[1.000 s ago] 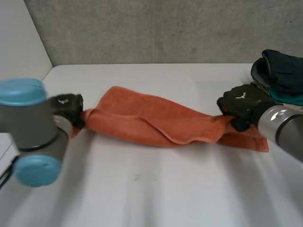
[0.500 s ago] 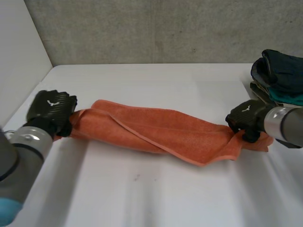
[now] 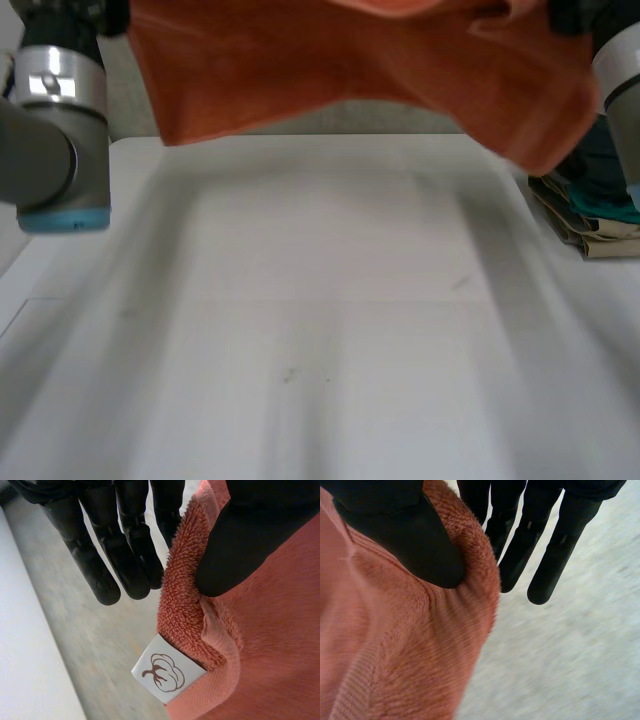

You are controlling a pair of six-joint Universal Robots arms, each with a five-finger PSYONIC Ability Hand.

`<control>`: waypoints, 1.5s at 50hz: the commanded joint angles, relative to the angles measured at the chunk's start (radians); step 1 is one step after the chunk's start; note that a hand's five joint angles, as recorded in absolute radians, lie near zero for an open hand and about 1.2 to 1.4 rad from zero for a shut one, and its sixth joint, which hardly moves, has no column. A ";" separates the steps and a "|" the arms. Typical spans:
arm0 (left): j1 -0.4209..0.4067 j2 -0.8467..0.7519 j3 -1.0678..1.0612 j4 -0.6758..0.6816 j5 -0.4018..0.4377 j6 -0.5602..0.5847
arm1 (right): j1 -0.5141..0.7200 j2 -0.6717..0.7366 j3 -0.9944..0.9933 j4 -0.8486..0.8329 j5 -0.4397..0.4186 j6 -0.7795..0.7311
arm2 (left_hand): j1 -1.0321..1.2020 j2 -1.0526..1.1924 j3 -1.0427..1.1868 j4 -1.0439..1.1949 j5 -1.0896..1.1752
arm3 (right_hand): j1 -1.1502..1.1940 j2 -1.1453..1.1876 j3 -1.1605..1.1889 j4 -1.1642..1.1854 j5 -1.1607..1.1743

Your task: Fold the laundry.

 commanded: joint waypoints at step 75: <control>0.005 0.310 -0.522 -0.344 0.052 -0.053 | -0.075 -0.091 0.486 0.248 -0.046 -0.286 | 0.238 0.199 0.203 0.197 0.262 | 0.286 0.218 0.206 0.198 0.203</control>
